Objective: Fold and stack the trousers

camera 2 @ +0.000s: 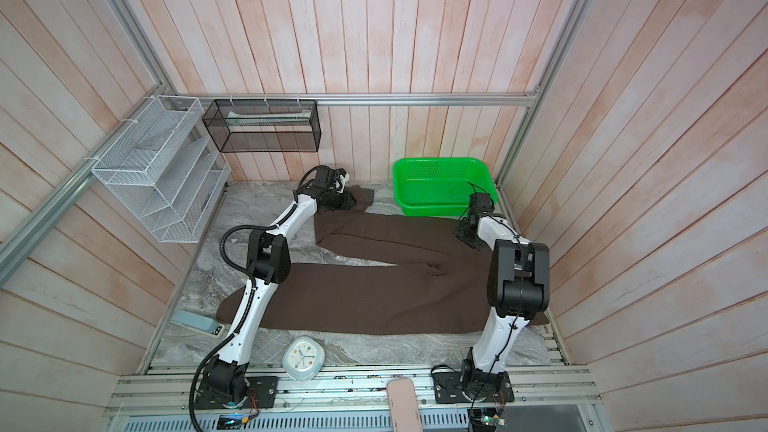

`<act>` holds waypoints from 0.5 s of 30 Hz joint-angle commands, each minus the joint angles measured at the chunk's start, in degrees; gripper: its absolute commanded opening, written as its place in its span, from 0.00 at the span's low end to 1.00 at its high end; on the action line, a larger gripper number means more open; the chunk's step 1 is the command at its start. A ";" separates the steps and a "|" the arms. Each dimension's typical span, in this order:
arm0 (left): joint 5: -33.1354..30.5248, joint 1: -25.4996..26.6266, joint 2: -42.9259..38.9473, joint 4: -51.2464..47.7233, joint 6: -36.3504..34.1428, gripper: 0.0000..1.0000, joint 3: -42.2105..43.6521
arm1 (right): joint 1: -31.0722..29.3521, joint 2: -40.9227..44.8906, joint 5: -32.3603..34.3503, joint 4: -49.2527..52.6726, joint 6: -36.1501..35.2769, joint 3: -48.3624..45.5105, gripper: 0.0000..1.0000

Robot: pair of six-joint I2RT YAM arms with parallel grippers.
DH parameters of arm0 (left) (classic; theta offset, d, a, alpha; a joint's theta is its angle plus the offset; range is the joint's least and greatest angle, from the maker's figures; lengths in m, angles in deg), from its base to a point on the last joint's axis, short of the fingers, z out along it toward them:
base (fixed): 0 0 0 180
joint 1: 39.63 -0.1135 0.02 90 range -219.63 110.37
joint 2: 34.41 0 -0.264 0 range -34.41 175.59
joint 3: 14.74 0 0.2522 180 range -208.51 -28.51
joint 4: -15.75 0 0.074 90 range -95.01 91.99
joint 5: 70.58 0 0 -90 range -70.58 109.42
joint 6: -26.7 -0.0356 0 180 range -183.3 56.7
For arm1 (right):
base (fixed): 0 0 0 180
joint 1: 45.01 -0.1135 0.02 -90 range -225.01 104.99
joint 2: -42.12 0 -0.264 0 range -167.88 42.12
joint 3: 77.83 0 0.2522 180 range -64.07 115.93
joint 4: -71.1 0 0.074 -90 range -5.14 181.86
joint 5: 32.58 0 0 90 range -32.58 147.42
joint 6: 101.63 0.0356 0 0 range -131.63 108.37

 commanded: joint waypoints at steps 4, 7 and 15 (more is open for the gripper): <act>-1.66 -0.02 -0.56 2.04 -0.04 0.12 -1.74 | -0.67 1.07 0.22 1.00 -0.78 -0.34 0.30; -4.15 -0.02 -2.37 2.03 -0.03 0.00 -0.51 | -0.76 1.14 0.23 1.17 -0.77 -0.10 0.30; -15.79 -2.38 -30.18 18.97 8.05 0.00 35.62 | -0.89 1.92 0.15 1.27 -0.66 -0.65 0.30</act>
